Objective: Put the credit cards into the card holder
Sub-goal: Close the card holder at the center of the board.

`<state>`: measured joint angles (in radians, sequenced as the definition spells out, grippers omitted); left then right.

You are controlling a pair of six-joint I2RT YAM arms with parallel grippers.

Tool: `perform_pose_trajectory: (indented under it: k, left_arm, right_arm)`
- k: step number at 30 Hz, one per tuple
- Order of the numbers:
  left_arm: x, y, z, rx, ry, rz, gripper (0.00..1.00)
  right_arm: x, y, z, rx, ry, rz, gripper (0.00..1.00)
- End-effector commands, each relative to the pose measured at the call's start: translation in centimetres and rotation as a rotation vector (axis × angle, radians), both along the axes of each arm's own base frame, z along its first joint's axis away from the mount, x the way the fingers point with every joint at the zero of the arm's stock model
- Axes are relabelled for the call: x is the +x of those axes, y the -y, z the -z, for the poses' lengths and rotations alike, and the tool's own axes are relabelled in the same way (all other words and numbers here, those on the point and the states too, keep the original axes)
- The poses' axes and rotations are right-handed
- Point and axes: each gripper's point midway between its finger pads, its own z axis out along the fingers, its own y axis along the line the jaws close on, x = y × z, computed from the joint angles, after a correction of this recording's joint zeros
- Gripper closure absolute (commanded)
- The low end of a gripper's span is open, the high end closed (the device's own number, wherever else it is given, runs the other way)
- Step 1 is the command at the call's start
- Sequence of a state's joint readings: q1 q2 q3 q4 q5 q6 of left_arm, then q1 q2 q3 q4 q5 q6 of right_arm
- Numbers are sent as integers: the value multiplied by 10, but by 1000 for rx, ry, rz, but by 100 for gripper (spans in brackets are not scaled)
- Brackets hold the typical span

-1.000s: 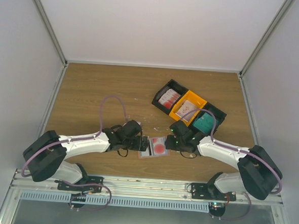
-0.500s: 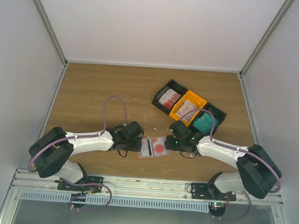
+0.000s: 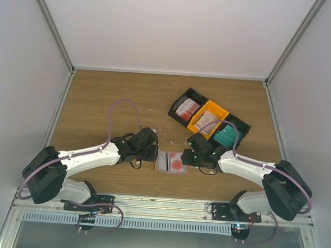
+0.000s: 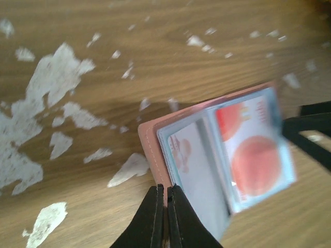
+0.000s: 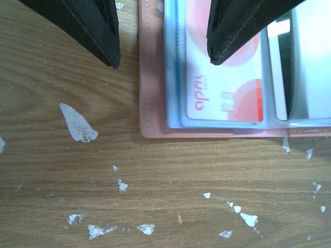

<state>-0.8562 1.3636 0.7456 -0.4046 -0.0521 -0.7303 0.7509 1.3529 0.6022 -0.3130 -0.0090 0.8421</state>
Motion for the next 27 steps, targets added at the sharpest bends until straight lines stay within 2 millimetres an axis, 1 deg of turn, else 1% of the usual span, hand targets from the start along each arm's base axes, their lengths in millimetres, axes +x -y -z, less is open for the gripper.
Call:
perform_pose_trajectory:
  k: [1, 2, 5, 10, 13, 16, 18, 19, 22, 24, 26, 27]
  left_arm:
    - [12, 32, -53, -173, 93, 109, 100]
    - [8, 40, -59, -215, 88, 143, 100]
    - [6, 56, -72, -295, 88, 199, 100]
    - [5, 83, -83, -398, 65, 278, 100]
    - [2, 101, -80, -455, 24, 328, 99]
    - [0, 117, -73, -517, -22, 359, 98]
    - [-1, 127, -74, -577, -25, 384, 97]
    - [-1, 132, -73, -598, -24, 395, 95]
    - [1, 144, -64, -622, -38, 417, 88]
    - [1, 151, -56, -635, -58, 425, 81]
    - [1, 157, -50, -656, -77, 435, 75]
    - [2, 159, -48, -661, -78, 435, 74]
  right_arm:
    - [2, -9, -13, 66, 45, -8, 52]
    - [2, -8, -15, 80, 56, 9, 51]
    - [1, -3, -19, 111, 73, 51, 48]
    - [-4, 11, -11, 100, 66, 125, 44]
    - [-7, 20, -10, 107, 74, 166, 42]
    - [-9, 32, -15, 115, 99, 221, 40]
    - [-9, 39, -20, 124, 121, 264, 39]
    - [-9, 42, -23, 132, 136, 276, 39]
    - [-10, 49, -30, 156, 168, 307, 38]
    - [-10, 51, -34, 162, 181, 315, 38]
    - [-11, 50, -36, 165, 182, 300, 38]
    - [-11, 48, -38, 168, 184, 283, 38]
